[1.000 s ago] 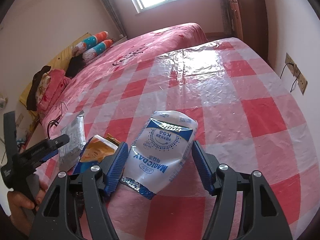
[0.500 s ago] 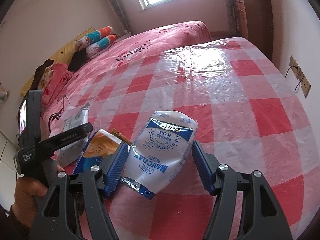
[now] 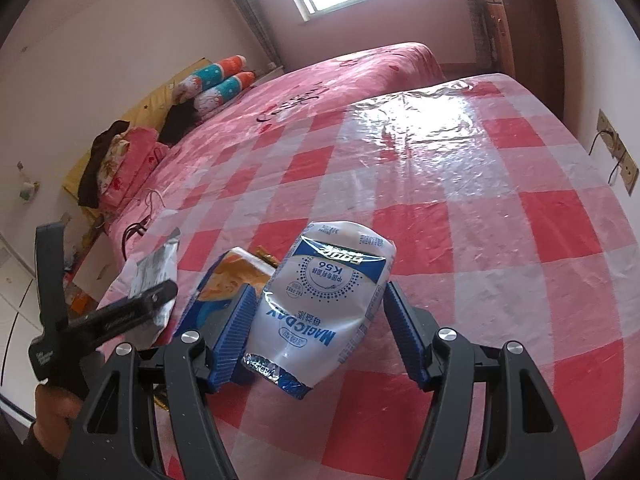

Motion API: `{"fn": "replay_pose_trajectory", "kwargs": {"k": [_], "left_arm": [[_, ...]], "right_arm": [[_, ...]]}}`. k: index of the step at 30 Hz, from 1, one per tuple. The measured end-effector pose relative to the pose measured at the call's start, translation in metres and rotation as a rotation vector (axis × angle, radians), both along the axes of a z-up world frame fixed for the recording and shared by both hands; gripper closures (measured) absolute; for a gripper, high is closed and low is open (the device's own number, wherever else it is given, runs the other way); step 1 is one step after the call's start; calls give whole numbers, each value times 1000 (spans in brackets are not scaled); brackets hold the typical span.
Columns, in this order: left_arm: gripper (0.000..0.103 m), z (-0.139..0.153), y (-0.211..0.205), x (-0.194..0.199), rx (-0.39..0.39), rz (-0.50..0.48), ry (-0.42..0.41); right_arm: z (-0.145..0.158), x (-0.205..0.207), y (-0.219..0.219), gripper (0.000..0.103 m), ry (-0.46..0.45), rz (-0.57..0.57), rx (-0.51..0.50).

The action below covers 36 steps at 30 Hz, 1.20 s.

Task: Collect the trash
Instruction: 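Lift both held items and carry them toward the pink bucket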

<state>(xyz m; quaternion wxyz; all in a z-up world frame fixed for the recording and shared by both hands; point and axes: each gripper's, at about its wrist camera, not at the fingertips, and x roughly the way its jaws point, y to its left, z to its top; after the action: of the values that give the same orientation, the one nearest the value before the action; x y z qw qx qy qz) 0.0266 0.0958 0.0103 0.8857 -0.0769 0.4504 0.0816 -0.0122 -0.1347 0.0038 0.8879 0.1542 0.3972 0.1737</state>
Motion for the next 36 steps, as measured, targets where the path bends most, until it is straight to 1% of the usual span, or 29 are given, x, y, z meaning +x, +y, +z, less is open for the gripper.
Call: {"fn": "replay_pose_trajectory", "kwargs": {"k": [3,6,7,12,15,23,31,36], "left_arm": [[25,0,4,-17,-14,-12,-3],[25,1,9,-34,-41,-26,-7],[25,1,11,-39,-47,-31,-8],[25,1,19,-63,-72,-58,-15],[25,1,20,-77,-68,-84,-15],[25,0,30,-107,-80,-134,-29],[25,4,44,-132,-127,-155,-48],[25,8,55,-147,-137,-159,-66]], "right_arm": [[2,-4,2,37,-11,12,10],[2,-10,1,37,-7,23,66],[3,-10,0,37,-7,22,70],[10,-21,4,37,-31,14,54],[19,-32,8,37,-52,17,49],[33,-60,32,37,-75,51,-14],[39,-78,54,37,-68,106,-8],[45,-88,73,37,-68,155,3]]}}
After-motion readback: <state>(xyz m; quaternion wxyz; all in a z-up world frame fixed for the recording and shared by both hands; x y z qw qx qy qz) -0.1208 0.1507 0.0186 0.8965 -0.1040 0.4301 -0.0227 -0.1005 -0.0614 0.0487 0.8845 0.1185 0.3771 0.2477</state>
